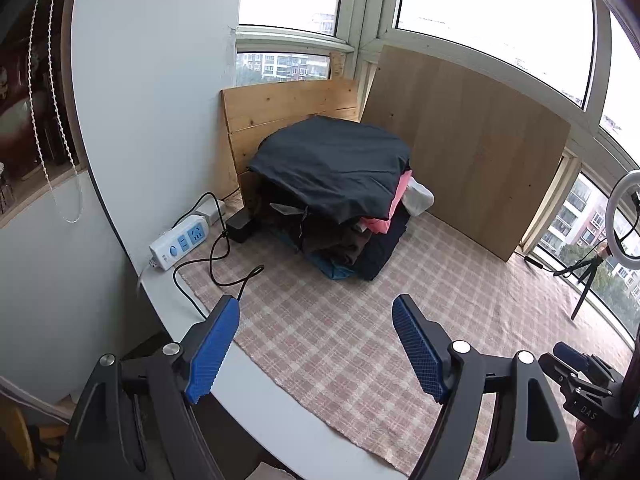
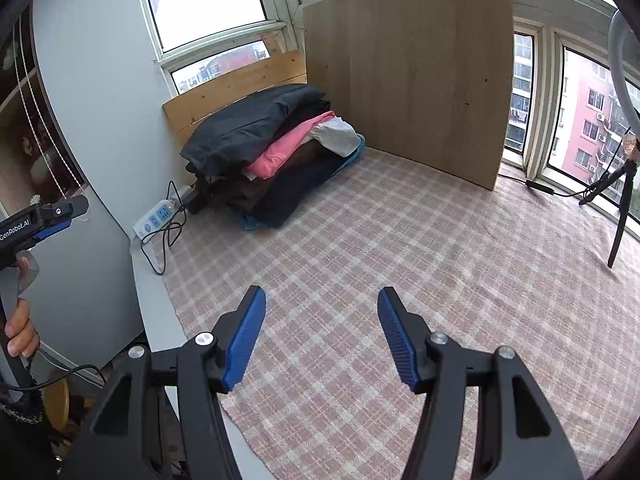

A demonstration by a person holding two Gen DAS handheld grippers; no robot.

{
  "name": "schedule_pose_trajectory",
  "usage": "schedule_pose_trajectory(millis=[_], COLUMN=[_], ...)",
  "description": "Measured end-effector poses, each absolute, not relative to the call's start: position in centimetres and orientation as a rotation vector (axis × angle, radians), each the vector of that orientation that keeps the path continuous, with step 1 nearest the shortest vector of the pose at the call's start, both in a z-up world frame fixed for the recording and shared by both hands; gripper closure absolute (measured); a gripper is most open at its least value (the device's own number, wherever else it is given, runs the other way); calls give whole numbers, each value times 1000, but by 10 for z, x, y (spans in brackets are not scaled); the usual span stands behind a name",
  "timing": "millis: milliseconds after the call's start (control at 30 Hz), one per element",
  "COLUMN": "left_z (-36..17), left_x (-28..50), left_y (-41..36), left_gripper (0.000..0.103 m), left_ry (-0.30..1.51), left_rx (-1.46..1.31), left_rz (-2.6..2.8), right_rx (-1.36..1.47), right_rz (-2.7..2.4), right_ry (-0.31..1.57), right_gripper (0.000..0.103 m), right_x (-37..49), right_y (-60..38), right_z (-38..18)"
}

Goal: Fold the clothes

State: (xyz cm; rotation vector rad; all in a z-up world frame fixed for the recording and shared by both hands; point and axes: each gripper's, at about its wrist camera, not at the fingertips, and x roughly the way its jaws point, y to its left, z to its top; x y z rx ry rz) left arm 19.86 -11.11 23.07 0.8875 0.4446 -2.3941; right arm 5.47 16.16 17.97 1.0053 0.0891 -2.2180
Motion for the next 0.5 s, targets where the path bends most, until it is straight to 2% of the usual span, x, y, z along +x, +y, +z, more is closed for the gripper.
schedule_pose_trajectory(millis=[500], left_z=[235], left_x=[209], left_y=[-112], left_gripper=[26], left_ry=[448], left_rx=[856], left_rz=[-2390], right_rx=[1041], right_rz=[-2197], right_ry=[66], right_gripper=[45], right_x=[53], right_y=[163], right_z=[170])
